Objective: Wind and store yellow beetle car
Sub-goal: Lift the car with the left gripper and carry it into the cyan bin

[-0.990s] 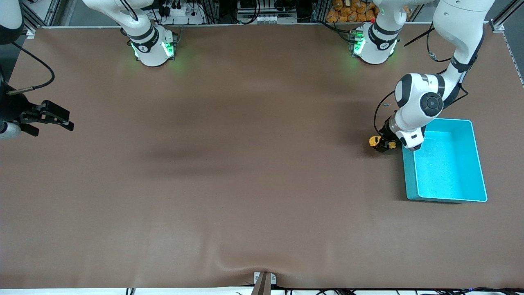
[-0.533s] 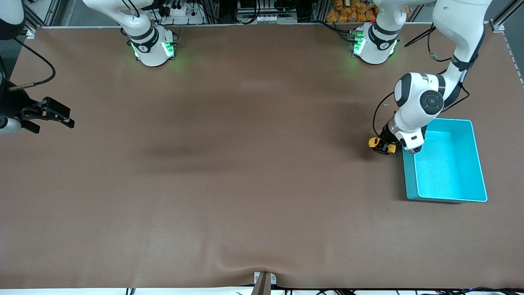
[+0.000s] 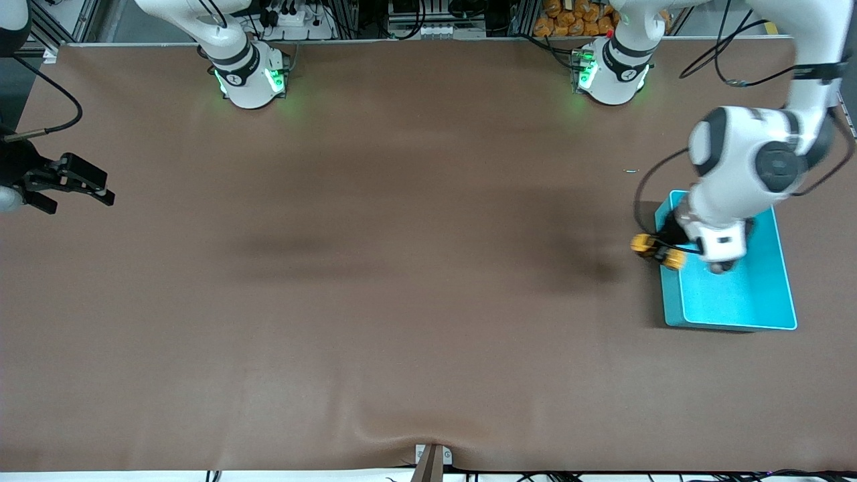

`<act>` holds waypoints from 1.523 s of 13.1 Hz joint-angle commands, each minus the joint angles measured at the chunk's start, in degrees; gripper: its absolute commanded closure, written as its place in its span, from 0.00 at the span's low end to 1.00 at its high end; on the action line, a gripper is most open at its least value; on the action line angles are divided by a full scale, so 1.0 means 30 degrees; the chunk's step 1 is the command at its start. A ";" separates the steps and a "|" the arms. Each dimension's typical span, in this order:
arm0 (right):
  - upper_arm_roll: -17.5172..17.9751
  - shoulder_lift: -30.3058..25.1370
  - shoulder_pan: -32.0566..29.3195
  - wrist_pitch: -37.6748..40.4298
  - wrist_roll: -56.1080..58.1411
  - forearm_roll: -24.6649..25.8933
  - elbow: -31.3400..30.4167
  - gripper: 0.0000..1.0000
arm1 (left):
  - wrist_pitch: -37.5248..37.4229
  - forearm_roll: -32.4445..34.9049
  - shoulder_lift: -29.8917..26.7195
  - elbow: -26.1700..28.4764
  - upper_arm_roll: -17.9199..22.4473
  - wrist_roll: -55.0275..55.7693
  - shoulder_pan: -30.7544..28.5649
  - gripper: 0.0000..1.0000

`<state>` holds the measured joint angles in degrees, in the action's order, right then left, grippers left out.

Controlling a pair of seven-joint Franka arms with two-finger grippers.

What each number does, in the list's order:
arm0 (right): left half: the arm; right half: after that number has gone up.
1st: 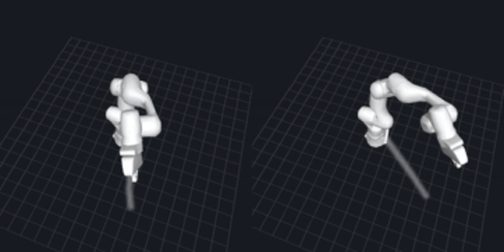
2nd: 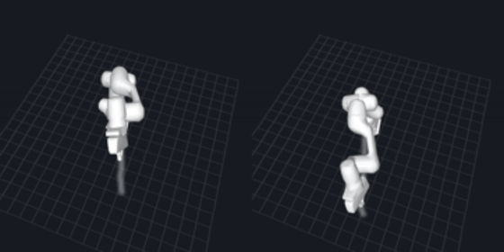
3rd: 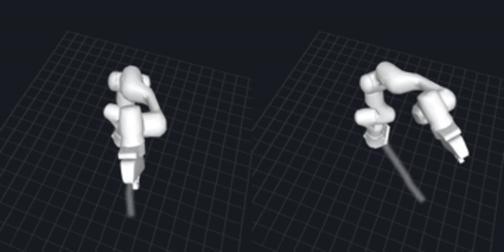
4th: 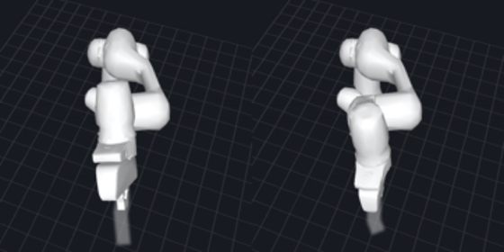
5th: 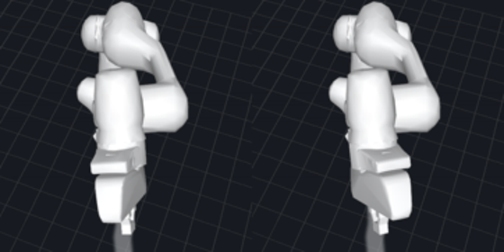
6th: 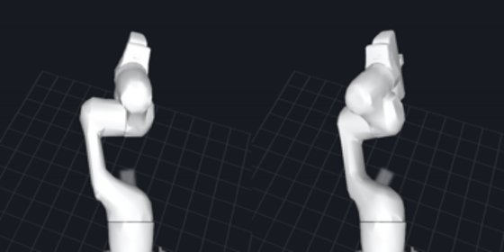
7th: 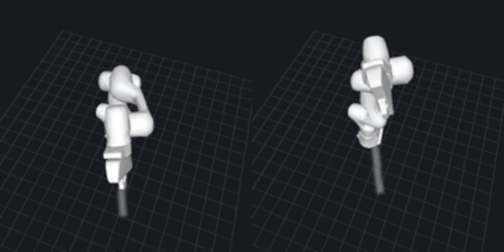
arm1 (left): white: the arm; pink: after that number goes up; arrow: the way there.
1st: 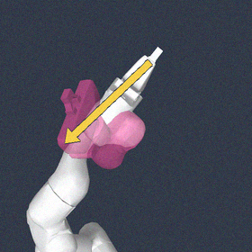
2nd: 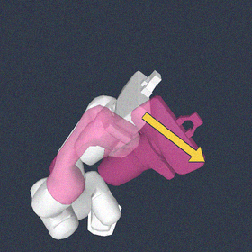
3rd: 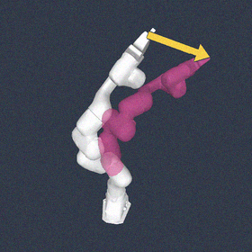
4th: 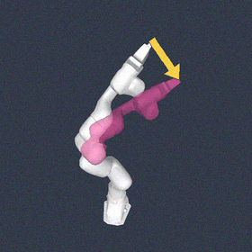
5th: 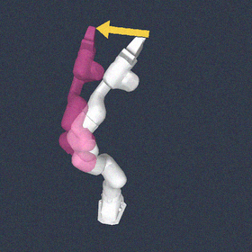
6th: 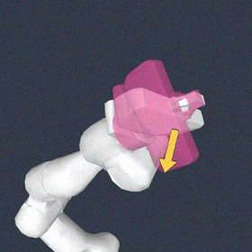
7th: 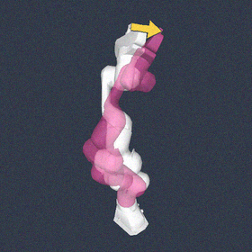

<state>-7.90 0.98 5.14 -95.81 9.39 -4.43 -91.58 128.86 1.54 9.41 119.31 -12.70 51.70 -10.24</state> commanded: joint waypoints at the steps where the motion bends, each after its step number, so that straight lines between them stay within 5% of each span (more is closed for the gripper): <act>1: -0.0005 -0.0269 0.0046 0.0179 -0.0406 0.0335 -0.0090 0.00 | -0.0385 0.1792 0.1168 -0.1036 -0.0132 -0.4649 -0.2350 1.00; 7: -0.0034 -0.0298 -0.0071 0.0090 -0.0464 0.0336 -0.0178 0.00 | -0.0239 0.4901 0.4241 -0.3146 -0.0132 -1.3145 -0.3912 1.00; 15: -0.0063 -0.0561 -0.0071 0.1788 -0.1577 0.0892 -0.0207 0.00 | 0.0257 0.7543 0.6766 -0.3207 -0.0190 -1.7081 -0.4555 1.00; 16: -0.0063 -0.0649 -0.0071 0.1761 -0.1607 0.0892 -0.0265 0.00 | 0.0317 0.7543 0.6883 -0.3207 -0.0219 -1.7230 -0.4644 0.73; 17: -0.0063 -0.0650 -0.0071 0.1702 -0.1607 0.0921 -0.0295 0.00 | 0.0318 0.7543 0.6884 -0.3236 -0.0249 -1.7232 -0.4644 0.17; 18: -0.0063 -0.0679 -0.0071 0.1673 -0.1607 0.0921 -0.0295 0.00 | 0.0318 0.7513 0.6768 -0.3236 -0.0336 -1.7203 -0.4586 0.00; 20: -0.0063 -0.0767 -0.0071 0.1585 -0.1607 0.0921 -0.0324 0.00 | 0.0173 0.7337 0.5894 -0.3178 -0.0453 -1.7231 -0.4557 0.00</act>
<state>-8.31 0.29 5.09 -91.10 5.71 -2.73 -91.59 129.97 22.75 29.61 109.99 -13.06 0.34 -23.49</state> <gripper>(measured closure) 0.000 0.207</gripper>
